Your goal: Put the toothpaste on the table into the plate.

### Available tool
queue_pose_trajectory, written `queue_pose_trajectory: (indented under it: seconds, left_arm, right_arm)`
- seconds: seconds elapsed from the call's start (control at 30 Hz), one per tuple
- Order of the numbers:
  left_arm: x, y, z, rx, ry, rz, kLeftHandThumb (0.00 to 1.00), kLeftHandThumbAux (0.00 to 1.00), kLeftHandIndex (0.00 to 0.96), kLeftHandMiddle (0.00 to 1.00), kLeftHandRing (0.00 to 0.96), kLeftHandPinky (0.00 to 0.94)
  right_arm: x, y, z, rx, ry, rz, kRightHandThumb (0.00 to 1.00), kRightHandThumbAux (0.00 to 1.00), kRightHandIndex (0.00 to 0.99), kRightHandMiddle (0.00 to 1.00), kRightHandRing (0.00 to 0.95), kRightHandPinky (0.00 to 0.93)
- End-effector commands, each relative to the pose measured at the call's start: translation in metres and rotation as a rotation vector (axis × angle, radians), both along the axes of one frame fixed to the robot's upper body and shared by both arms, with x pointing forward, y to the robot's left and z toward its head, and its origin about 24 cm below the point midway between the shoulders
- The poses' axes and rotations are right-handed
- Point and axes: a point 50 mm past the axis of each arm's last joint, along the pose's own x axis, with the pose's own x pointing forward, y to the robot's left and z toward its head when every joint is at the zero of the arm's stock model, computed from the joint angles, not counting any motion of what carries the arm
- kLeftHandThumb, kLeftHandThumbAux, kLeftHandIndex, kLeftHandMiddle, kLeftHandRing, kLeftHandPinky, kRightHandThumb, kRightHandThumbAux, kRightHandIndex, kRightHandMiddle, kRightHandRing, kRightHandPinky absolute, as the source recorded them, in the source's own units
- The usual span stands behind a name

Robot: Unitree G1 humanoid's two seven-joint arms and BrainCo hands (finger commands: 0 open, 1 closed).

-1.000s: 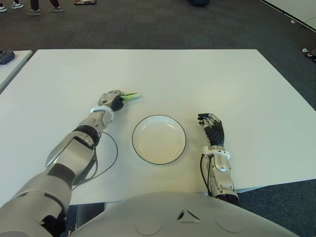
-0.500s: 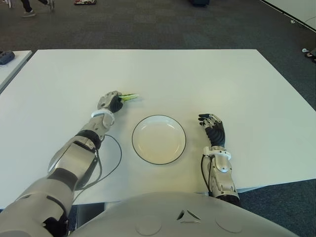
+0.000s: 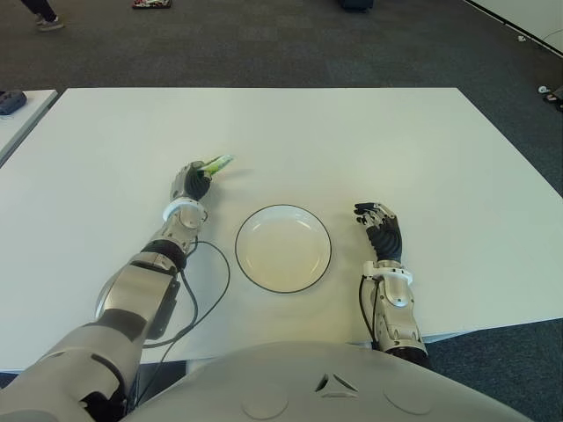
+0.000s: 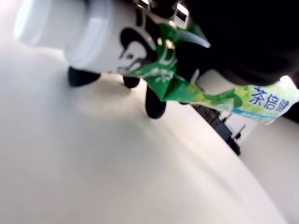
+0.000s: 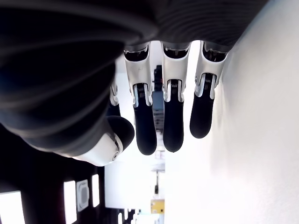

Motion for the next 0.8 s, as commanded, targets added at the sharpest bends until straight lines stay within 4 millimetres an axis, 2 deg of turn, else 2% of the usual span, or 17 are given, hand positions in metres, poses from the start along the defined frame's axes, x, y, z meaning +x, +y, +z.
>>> queue_pose_trajectory:
  seconds: [0.03,0.2,0.47,0.6,0.8]
  left_arm:
    - [-0.036,0.005,-0.033,-0.123,0.127,0.103,0.832,0.691,0.805,0.849,0.840,0.845]
    - [-0.028,0.005,-0.024,-0.229,0.046,0.117,0.804,0.725,0.828,0.864,0.854,0.862]
    - [-0.008,-0.001,-0.001,-0.295,-0.099,0.059,0.801,0.751,0.848,0.885,0.877,0.887]
    - [-0.003,-0.004,0.007,-0.317,-0.158,0.016,0.807,0.751,0.854,0.889,0.881,0.883]
    - [0.007,-0.018,0.032,-0.303,-0.302,-0.131,0.805,0.739,0.859,0.887,0.880,0.872]
  right_arm:
    - [-0.002,-0.001,-0.008,0.021,0.049,-0.004,0.694,0.739,0.417,0.403,0.357,0.358]
    - [0.000,0.000,-0.008,0.024,0.045,-0.001,0.694,0.739,0.418,0.407,0.360,0.369]
    - [0.003,0.002,-0.007,0.026,0.038,0.008,0.697,0.739,0.417,0.410,0.372,0.380]
    - [0.004,0.003,-0.007,0.028,0.037,0.010,0.697,0.739,0.417,0.411,0.376,0.382]
    - [0.006,0.004,-0.008,0.035,0.041,0.011,0.697,0.739,0.417,0.410,0.375,0.376]
